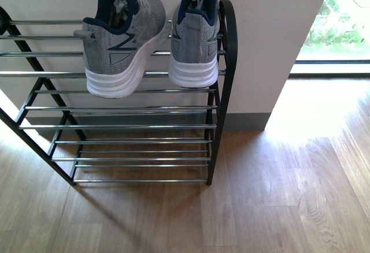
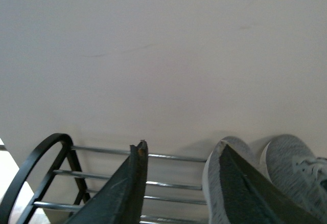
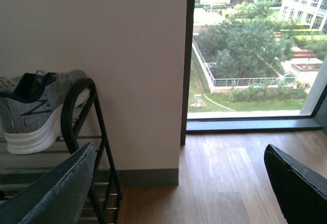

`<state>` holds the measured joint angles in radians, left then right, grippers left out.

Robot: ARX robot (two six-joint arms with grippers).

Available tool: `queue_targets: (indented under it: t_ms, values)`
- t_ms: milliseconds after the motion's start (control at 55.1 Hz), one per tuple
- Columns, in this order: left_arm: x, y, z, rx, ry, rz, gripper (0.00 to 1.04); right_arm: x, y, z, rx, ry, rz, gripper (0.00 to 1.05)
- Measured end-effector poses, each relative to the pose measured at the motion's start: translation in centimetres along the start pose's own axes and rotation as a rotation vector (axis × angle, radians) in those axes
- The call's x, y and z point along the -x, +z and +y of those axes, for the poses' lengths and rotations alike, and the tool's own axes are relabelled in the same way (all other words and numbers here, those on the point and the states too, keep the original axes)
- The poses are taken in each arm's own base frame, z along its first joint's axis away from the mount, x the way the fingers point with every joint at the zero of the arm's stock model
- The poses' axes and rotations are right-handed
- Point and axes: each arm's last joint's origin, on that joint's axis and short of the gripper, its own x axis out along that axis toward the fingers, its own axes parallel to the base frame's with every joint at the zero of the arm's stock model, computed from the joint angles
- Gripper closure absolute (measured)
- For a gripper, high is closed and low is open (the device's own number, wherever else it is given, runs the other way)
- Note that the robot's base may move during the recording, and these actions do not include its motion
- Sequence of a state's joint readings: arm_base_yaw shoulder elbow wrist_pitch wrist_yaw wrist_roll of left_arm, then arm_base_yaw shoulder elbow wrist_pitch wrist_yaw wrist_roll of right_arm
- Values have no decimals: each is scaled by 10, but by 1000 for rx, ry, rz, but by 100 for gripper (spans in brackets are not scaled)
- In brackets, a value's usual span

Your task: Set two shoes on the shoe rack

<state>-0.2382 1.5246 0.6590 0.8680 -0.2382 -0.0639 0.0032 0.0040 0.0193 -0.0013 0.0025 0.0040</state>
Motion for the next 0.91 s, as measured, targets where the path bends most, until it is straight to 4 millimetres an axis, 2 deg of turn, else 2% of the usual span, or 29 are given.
queue_targets:
  t_ms: [127,200,562,744,907]
  values:
    - [37,-13,21,-42,-10,5,95,0,0,0,0,0,0,9]
    - [49,-18,27,-43,-6,9,104,0,0,0,0,0,0,9]
    - [109,-36,53,-54,-2,11,104,0,0,0,0,0,0,9]
    - [131,-40,67,-54,-3,13,104,0,0,0,0,0,0,9]
    - [142,-50,69,-55,-2,5,104,0,0,0,0,0,0,9]
